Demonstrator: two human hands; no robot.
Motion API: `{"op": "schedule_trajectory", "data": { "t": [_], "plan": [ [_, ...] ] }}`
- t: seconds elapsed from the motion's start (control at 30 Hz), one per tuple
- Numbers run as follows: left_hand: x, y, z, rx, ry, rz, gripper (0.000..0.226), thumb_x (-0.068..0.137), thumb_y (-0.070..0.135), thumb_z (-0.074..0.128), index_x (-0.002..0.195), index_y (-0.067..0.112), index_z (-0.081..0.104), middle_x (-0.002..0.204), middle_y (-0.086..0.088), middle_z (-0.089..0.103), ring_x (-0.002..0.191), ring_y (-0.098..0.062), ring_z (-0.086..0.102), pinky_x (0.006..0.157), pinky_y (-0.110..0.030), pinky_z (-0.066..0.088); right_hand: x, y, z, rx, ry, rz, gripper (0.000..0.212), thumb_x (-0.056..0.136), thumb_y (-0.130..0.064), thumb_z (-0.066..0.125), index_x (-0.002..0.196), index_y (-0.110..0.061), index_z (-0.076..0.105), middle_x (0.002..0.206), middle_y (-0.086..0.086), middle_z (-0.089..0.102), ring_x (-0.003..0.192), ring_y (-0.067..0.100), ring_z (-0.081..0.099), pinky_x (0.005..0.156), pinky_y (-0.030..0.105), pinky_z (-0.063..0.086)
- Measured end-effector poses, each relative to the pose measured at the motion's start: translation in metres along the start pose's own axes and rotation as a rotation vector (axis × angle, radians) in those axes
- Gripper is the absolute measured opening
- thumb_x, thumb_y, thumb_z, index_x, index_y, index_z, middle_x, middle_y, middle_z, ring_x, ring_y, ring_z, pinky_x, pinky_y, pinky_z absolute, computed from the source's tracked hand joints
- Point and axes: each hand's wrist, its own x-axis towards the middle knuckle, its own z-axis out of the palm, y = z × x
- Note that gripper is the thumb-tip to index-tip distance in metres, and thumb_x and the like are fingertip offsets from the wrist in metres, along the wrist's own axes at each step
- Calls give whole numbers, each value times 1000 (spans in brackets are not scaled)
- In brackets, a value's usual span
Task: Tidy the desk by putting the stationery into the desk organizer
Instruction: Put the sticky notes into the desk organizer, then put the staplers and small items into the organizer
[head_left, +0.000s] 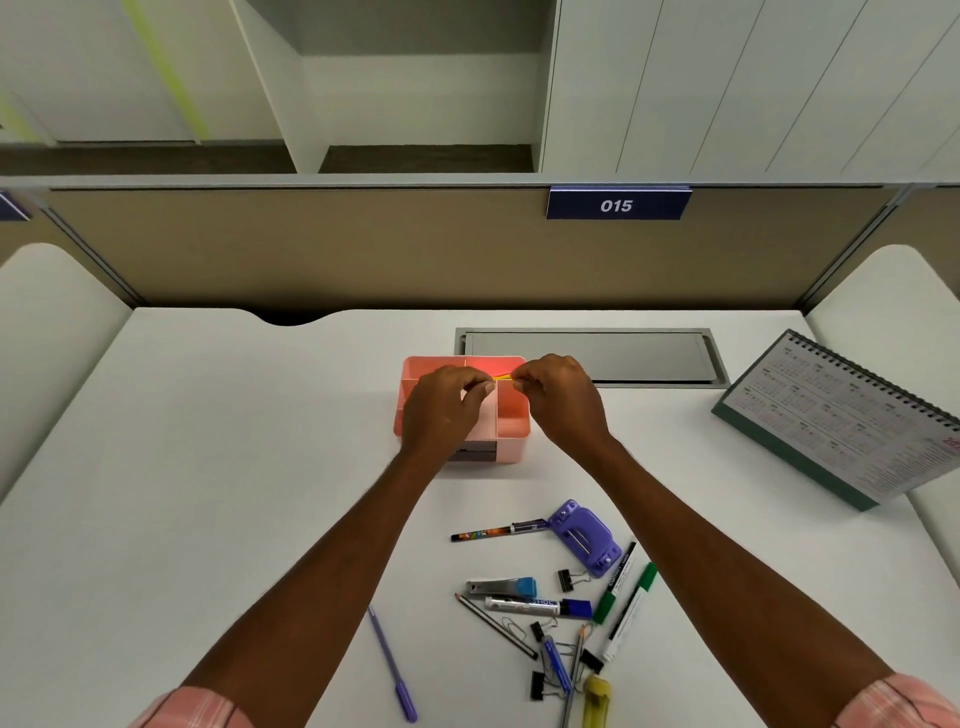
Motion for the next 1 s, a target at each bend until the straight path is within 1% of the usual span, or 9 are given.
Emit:
{"op": "schedule_trajectory", "data": {
  "t": [0.1, 0.17, 0.23, 0.33, 0.5, 0.67, 0.77, 0.87, 1.0],
  "plan": [
    [-23, 7, 7, -22, -11, -10, 23, 98, 34, 70, 112, 19, 81, 110, 1, 80, 95, -18, 72, 88, -34, 60, -25, 5, -2, 44, -27, 39, 17, 97, -24, 71, 109, -16, 79, 105, 4, 76, 96, 24, 65, 79, 35, 55],
    [-39, 11, 12, -32, -41, -26, 22, 98, 35, 69, 112, 21, 80, 109, 3, 80, 95, -17, 72, 85, -33, 60, -45, 15, 0, 47, -83, 100, 16, 96, -27, 70, 109, -21, 78, 101, 1, 74, 96, 21, 64, 77, 35, 55],
    [-54, 16, 17, -32, -87, -39, 22, 99, 34, 68, 114, 21, 80, 109, 3, 79, 94, -17, 72, 81, -28, 57, -68, 28, 2, 49, -167, 177, 18, 95, -33, 71, 110, -26, 75, 99, -3, 69, 96, 19, 63, 77, 35, 54],
    [-75, 19, 25, -25, -163, -14, 21, 100, 31, 68, 113, 21, 79, 107, 3, 80, 91, -15, 71, 79, -24, 53, -104, 43, 2, 67, -288, 273, 30, 92, -40, 73, 119, -27, 70, 109, -5, 65, 103, 18, 61, 83, 36, 54],
    [-103, 17, 40, -59, -256, -36, 16, 97, 35, 71, 108, 28, 80, 100, 12, 79, 86, -5, 68, 82, -31, 60, -146, 53, 3, -49, -393, 371, 58, 86, -49, 76, 136, -27, 56, 135, -1, 59, 122, 19, 55, 93, 32, 52],
    [-121, 18, 52, -51, -314, -113, 15, 96, 33, 71, 105, 28, 81, 100, 13, 79, 86, -6, 69, 82, -33, 60, -172, 52, 1, -221, -465, 362, 81, 80, -55, 80, 145, -23, 46, 140, 1, 54, 126, 21, 52, 95, 33, 51],
    [-128, 19, 58, -35, -361, -160, 17, 97, 30, 70, 110, 26, 80, 106, 8, 79, 91, -8, 70, 87, -32, 60, -181, 52, 2, -266, -440, 324, 71, 83, -47, 79, 141, -21, 47, 135, 2, 55, 120, 20, 52, 90, 31, 51],
    [-133, 18, 63, -31, -379, -186, 17, 96, 29, 70, 109, 27, 80, 106, 8, 79, 92, -8, 71, 89, -35, 61, -184, 49, 2, -254, -397, 314, 61, 83, -39, 79, 133, -20, 51, 126, 2, 59, 111, 18, 54, 84, 29, 52],
    [-136, 23, 65, -58, -370, -184, 18, 97, 24, 70, 112, 20, 80, 109, 4, 79, 95, -9, 72, 92, -31, 60, -183, 48, -3, -213, -403, 340, 57, 84, -43, 78, 131, -20, 53, 122, 0, 61, 108, 16, 56, 83, 28, 52]
  ]
}}
